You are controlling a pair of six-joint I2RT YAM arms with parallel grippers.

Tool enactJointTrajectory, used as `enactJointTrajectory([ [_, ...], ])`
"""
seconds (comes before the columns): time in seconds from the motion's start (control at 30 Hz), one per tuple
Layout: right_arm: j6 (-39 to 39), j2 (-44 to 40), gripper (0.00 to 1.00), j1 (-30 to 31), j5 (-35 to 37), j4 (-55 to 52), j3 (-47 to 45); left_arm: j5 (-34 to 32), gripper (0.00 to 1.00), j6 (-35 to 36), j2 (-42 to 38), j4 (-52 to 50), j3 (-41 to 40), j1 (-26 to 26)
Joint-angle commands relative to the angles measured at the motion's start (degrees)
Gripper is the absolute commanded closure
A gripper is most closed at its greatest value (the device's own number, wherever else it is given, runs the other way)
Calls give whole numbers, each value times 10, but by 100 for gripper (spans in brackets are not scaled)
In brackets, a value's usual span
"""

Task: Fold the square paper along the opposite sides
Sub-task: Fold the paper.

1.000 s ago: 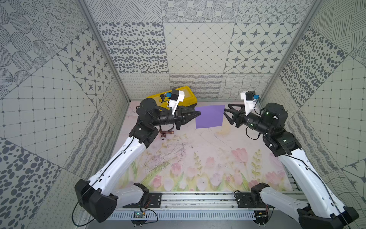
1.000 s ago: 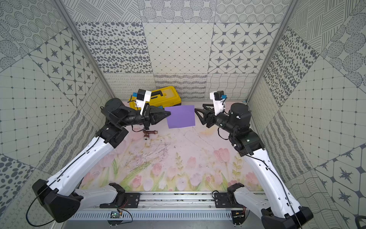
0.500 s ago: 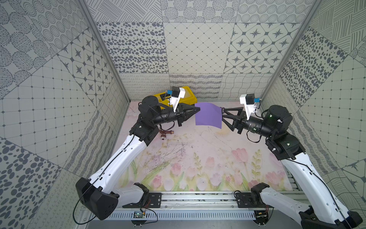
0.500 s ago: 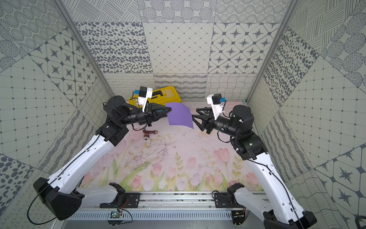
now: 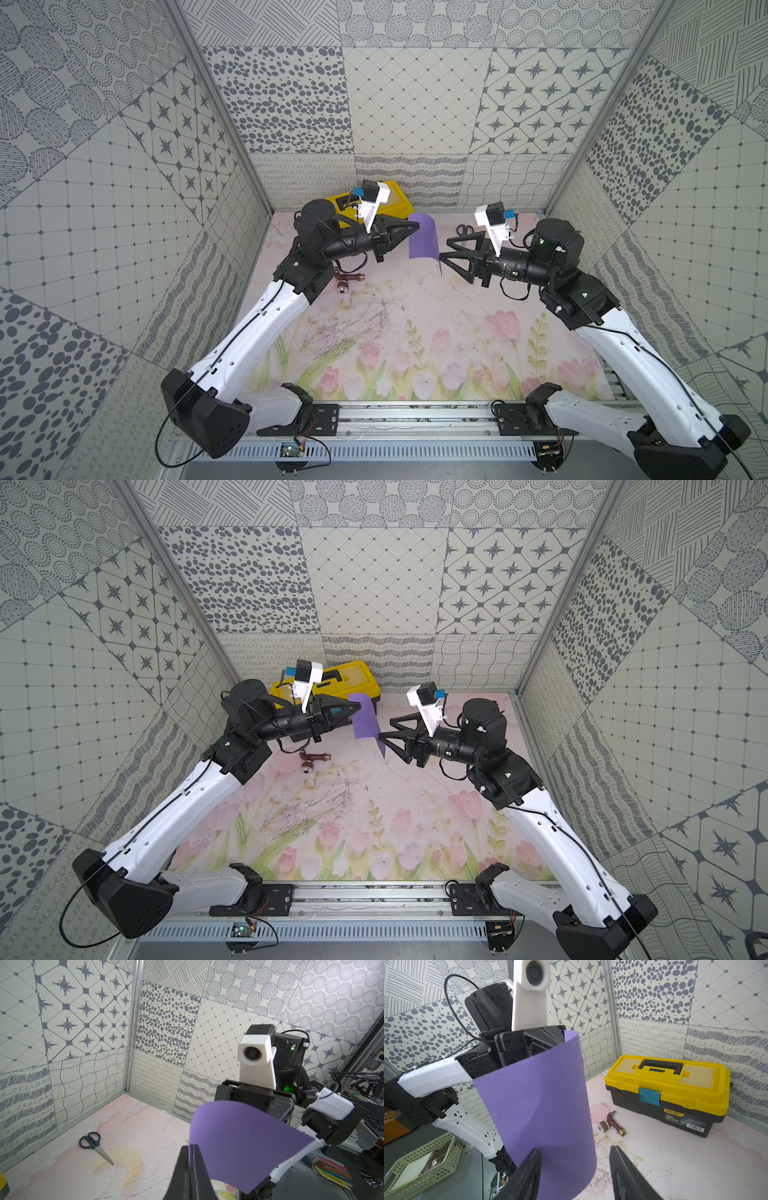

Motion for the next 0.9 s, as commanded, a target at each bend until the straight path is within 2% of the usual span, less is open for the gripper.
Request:
enactJointTrajectory([
  [0.0,-18,18,43,13,7,15,29,2,100,5,4,-4,8,-3],
  [0.43,-42,62,45,37,16,25,58,17,100,-9,-3,6,-14,-5],
  [0.67,-44,68,53,38,16,27,55,16,100,-9,-12,5,-17,-5],
  [0.87,-43,71,56,39,8,28,54,19,100,-11,-14,8,-17,-5],
])
